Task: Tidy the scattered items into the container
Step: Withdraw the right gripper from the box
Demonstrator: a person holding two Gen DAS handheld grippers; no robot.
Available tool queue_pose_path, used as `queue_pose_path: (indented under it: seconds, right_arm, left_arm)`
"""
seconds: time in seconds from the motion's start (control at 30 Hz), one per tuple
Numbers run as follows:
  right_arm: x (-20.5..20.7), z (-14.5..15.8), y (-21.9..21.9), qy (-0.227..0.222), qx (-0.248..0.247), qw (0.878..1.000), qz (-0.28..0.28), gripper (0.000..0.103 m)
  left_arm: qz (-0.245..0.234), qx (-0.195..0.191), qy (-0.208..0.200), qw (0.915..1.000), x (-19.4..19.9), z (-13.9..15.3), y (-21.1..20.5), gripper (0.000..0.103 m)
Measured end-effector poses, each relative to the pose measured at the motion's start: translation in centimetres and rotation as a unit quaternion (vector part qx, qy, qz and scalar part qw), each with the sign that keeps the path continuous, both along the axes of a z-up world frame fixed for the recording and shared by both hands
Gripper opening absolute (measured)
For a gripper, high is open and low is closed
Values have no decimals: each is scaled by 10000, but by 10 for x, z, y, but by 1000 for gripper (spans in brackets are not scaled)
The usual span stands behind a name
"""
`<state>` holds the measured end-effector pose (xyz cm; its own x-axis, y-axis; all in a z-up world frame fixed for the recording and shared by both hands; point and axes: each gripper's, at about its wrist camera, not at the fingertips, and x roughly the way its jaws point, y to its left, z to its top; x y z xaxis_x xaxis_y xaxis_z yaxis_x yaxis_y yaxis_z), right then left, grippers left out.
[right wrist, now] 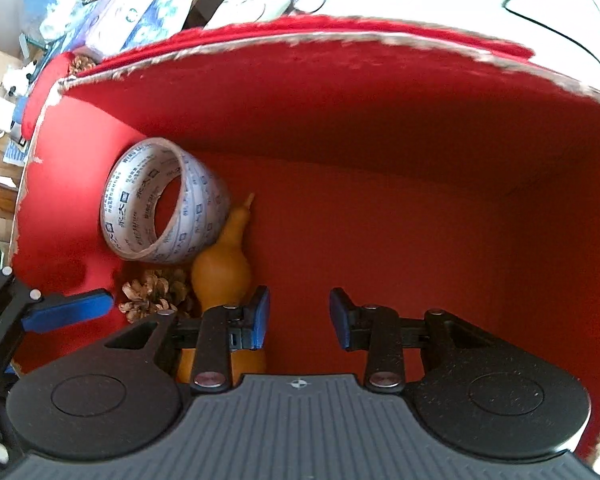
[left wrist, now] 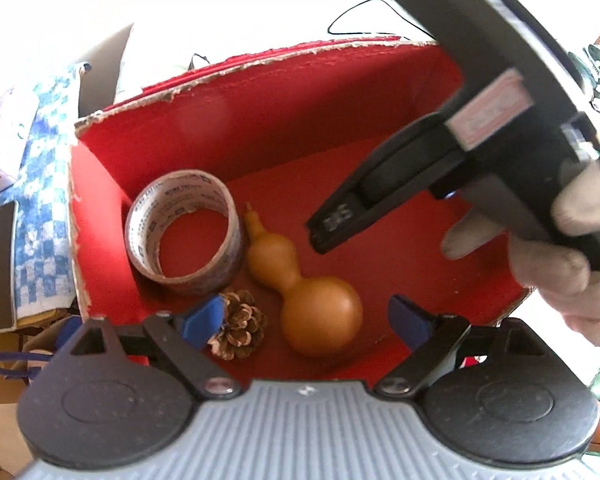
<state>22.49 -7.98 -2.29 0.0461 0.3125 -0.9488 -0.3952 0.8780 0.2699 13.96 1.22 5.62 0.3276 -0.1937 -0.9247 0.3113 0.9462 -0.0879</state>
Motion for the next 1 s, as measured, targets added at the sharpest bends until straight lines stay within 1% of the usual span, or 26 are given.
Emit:
queue_pose_path:
  seconds: [0.2, 0.3, 0.37, 0.53, 0.73, 0.8, 0.93, 1.0]
  right_arm:
    - [6, -11, 17, 77, 63, 9999, 31, 36]
    - [8, -15, 19, 145, 243, 9996, 21, 36]
    - [8, -17, 18, 162, 260, 9995, 22, 36]
    - [9, -20, 17, 61, 245, 9997, -39, 36]
    - [6, -17, 15, -262, 176, 9994, -153, 36]
    - [7, -18, 15, -285, 129, 9993, -190, 36]
    - [8, -21, 12, -291, 135, 9991, -291, 36]
    - [10, -24, 10, -248, 198, 9988, -379, 36]
  left_arm:
    - [48, 224, -172, 9996, -2, 0, -2, 92]
    - [114, 166, -167, 9997, -2, 1, 0, 92]
    - [144, 165, -172, 9996, -2, 2, 0, 92]
    - [202, 194, -206, 9994, -4, 6, 0, 93]
    - [246, 112, -281, 9992, -8, 6, 0, 94]
    - [263, 155, -330, 9990, -9, 7, -1, 94]
    - [261, 360, -468, 9979, -12, 4, -4, 95]
    - [248, 356, -465, 9980, -13, 2, -4, 95]
